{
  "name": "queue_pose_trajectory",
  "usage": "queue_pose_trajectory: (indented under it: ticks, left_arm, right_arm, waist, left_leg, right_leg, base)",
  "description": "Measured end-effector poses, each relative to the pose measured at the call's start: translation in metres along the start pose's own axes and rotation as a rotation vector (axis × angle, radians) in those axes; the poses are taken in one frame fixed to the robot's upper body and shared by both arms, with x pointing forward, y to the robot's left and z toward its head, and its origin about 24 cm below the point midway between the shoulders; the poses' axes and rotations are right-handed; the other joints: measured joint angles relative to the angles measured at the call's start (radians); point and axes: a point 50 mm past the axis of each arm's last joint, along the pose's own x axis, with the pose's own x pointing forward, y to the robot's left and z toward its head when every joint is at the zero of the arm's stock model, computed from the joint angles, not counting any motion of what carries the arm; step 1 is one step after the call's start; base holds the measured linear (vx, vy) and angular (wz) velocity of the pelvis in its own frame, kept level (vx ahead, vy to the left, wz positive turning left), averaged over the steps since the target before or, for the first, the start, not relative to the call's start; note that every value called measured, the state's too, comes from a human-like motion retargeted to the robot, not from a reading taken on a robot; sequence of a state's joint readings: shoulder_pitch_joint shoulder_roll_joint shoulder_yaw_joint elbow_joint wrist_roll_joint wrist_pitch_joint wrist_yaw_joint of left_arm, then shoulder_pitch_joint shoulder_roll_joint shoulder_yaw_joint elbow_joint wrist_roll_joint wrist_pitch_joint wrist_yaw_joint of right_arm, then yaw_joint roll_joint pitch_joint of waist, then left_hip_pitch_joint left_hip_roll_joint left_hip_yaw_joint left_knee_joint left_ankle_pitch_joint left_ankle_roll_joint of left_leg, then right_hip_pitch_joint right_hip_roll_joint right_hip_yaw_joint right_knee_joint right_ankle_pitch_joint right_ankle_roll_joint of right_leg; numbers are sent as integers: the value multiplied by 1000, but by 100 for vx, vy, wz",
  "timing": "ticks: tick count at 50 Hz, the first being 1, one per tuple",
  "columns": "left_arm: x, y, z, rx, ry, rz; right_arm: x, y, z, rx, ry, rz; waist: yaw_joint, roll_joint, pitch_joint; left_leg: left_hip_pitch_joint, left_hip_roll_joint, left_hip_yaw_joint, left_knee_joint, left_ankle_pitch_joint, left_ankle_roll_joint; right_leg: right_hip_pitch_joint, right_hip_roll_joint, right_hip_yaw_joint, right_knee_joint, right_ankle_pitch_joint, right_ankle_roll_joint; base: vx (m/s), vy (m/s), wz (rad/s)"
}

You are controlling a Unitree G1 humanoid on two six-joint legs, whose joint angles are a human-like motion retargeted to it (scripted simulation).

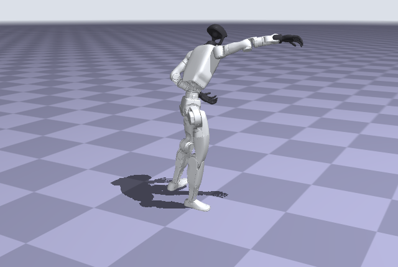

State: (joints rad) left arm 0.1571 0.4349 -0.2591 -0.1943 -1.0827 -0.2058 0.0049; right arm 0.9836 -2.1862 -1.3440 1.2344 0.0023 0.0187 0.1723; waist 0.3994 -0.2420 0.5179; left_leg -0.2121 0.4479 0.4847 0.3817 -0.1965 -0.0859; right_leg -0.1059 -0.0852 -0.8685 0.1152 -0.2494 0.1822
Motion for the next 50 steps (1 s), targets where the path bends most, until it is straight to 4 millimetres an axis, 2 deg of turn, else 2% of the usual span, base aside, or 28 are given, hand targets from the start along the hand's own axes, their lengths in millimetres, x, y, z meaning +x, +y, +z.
queue_pose_trajectory:
  ticks: [2, 3, 5, 6, 9, 12, 16, 19, 21, 23, 24, 25, 26, 27, 28, 30, 33, 35, 37, 40, 43, 45, 48, 50]
  left_arm:
    - [-17, 8, -20, -33, 62, 73]
    - [-23, 14, -28, 109, 138, 69]
    - [-41, 22, -40, 174, 190, 111]
    - [-49, 30, -38, 214, 196, 147]
    - [-69, 46, -33, 181, 175, 267]
    - [-84, 55, -33, -47, 94, 410]
    - [-85, 51, -41, -413, -30, 496]
    - [-71, 35, -41, -664, -109, 433]
    - [-58, 18, -38, -824, -150, 332]
    - [-43, -1, -33, -933, -163, 217]
    - [-33, -12, -31, -931, -99, 157]
    - [-24, -24, -30, -901, -3, 100]
    - [-31, 4, 5, -749, -69, 142]
    - [-35, 18, 35, -576, -114, 170]
    - [-34, 20, 48, -365, -136, 202]
    - [-30, 25, 83, 348, -273, 366]
    - [-12, -31, 103, 216, -393, 7]
    - [-4, -65, 106, -61, -377, -271]
    - [5, -89, 121, 158, -469, -370]
    - [15, -133, 148, 709, -758, -415]
    - [27, -170, 168, 1077, -1020, -382]
    - [37, -193, 177, 1269, -1131, -388]
    - [78, -226, 200, 1633, -1178, -333]
    - [127, -242, 224, 1917, -1184, -120]
  right_arm:
    - [4, 20, 46, 103, -153, 44]
    - [2, 26, 59, 100, -210, 71]
    - [-1, 33, 74, 83, -283, 111]
    - [-3, 39, 85, 48, -335, 101]
    - [-13, 50, 109, 77, -474, 79]
    - [-29, 63, 125, 172, -597, 101]
    - [-54, 90, 131, 275, -711, 180]
    - [-83, 102, 135, 442, -806, 251]
    - [-107, 103, 139, 600, -880, 289]
    - [-131, 93, 143, 751, -966, 297]
    - [-137, 96, 119, 823, -931, 261]
    - [-150, 115, 101, 976, -890, 249]
    - [-154, 165, 124, 1220, -825, 280]
    - [-179, 176, 189, 1392, -955, 368]
    - [-184, 166, 194, 1455, -1002, 341]
    - [-193, 141, 185, 1553, -1084, 226]
    - [-212, 121, 174, 1577, -1208, 174]
    - [-225, 114, 167, 1549, -1279, 177]
    - [-235, 109, 162, 1500, -1334, 175]
    - [-243, 108, 156, 1452, -1372, 198]
    - [-247, 112, 160, 1474, -1366, 217]
    - [-249, 116, 165, 1502, -1361, 217]
    - [-249, 123, 174, 1583, -1322, 231]
    - [-246, 133, 175, 1666, -1240, 244]
  waist:
    - [63, 79, 2]
    - [98, 133, 2]
    - [153, 234, 2]
    - [169, 280, 2]
    - [209, 421, 2]
    - [244, 535, 2]
    - [263, 638, 2]
    - [247, 658, 2]
    - [219, 667, 2]
    - [182, 677, 2]
    - [200, 676, 2]
    - [236, 671, 2]
    - [191, 519, 2]
    - [141, 409, 0]
    - [81, 381, -3]
    - [-15, 346, -12]
    - [-133, 346, -41]
    - [-202, 355, -81]
    - [-273, 359, -133]
    - [-381, 345, -203]
    - [-517, 339, -253]
    - [-630, 351, -266]
    - [-829, 357, -250]
    - [-945, 347, -243]
  left_leg:
    - [-107, -53, -190, -22, -10, 18]
    - [-169, -87, -315, -31, -2, 15]
    - [-279, -162, -541, -55, 23, -15]
    - [-314, -194, -608, -61, 28, -40]
    - [-372, -258, -686, -75, 25, -96]
    - [-361, -283, -686, -120, 34, -98]
    - [-289, -272, -627, -204, 91, -106]
    - [-221, -254, -516, -237, 87, -118]
    - [-174, -242, -479, -255, 75, -104]
    - [-135, -224, -462, -253, 56, -75]
    - [-98, -222, -452, -230, 33, -56]
    - [-51, -224, -441, -198, 2, -36]
    - [-20, -211, -424, -154, -33, -21]
    - [2, -205, -408, -112, -64, -7]
    - [6, -216, -395, -75, -85, 9]
    - [20, -228, -366, -2, -126, 29]
    - [81, -199, -288, 62, -167, 29]
    - [123, -177, -217, 74, -182, 22]
    - [169, -170, -138, 62, -186, 17]
    - [260, -197, -20, 36, -188, 15]
    - [352, -207, 84, 43, -173, 26]
    - [401, -189, 138, 74, -144, 35]
    - [441, -164, 154, 150, -84, 48]
    - [443, -171, 130, 182, -50, 51]
  right_leg:
    - [-44, 16, -40, 4, -7, -15]
    - [-68, 24, -62, 3, -9, -19]
    - [-119, 39, -114, -8, -13, -18]
    - [-134, 43, -146, -13, -17, -16]
    - [-164, 55, -237, -24, -28, -17]
    - [-166, 58, -286, -20, -34, -40]
    - [-118, 43, -304, -3, -42, -59]
    - [-78, 14, -311, 37, -65, -84]
    - [-60, -17, -304, 114, -84, -136]
    - [-67, -78, -262, 277, -99, -209]
    - [-66, -137, -211, 408, -106, -237]
    - [-61, -207, -148, 554, -112, -259]
    - [-81, -231, -50, 644, -82, -264]
    - [-113, -257, 51, 732, -55, -259]
    - [-170, -291, 157, 816, -36, -237]
    - [-249, -332, 326, 911, -26, -173]
    - [-253, -394, 367, 848, -56, -143]
    - [-240, -436, 306, 702, -57, -143]
    - [-227, -433, 236, 471, -16, -120]
    - [-219, -377, 248, 124, 128, -46]
    - [-224, -311, 389, 6, 239, -18]
    - [-211, -258, 464, -15, 245, -24]
    - [-171, -192, 534, -35, 215, -27]
    - [-149, -162, 567, -62, 211, -22]
  base:
    - [-5, -34, 132]
    - [-5, -31, 143]
    - [-4, -28, 158]
    - [-2, -23, 172]
    - [1, -15, 164]
    - [6, -5, 108]
    - [14, 2, 64]
    - [20, 9, 19]
    - [21, 14, -20]
    - [22, 16, -47]
    - [24, 15, -52]
    - [29, 10, -64]
    - [31, 6, -72]
    - [31, 3, -69]
    - [29, 4, -55]
    - [29, 3, -60]
    - [32, 0, -117]
    - [34, -4, -162]
    - [37, -10, -180]
    - [43, -19, -185]
    - [47, -24, -196]
    - [48, -23, -197]
    - [46, -16, -169]
    - [43, -8, -131]
